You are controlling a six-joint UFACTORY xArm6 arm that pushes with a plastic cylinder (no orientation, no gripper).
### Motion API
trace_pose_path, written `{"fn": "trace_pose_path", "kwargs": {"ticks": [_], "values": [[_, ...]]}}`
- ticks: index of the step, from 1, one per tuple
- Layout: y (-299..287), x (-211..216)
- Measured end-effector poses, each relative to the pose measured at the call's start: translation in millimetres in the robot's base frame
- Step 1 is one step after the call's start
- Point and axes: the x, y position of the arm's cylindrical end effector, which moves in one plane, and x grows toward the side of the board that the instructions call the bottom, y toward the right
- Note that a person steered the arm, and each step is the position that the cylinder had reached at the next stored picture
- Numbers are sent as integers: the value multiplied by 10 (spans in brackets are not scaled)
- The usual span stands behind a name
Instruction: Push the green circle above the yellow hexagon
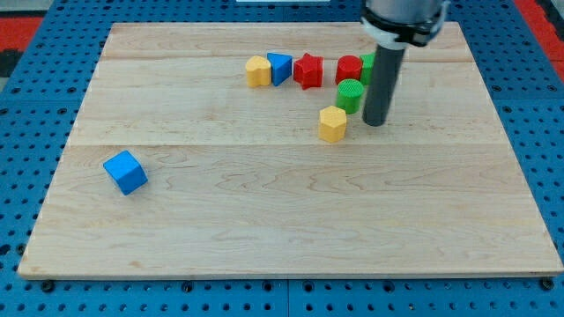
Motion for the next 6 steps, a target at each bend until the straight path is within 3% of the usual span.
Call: {"fn": "trace_pose_path", "kwargs": {"ticks": [2,4,6], "values": [[286,-179],[-490,-180],[-568,-358]]}}
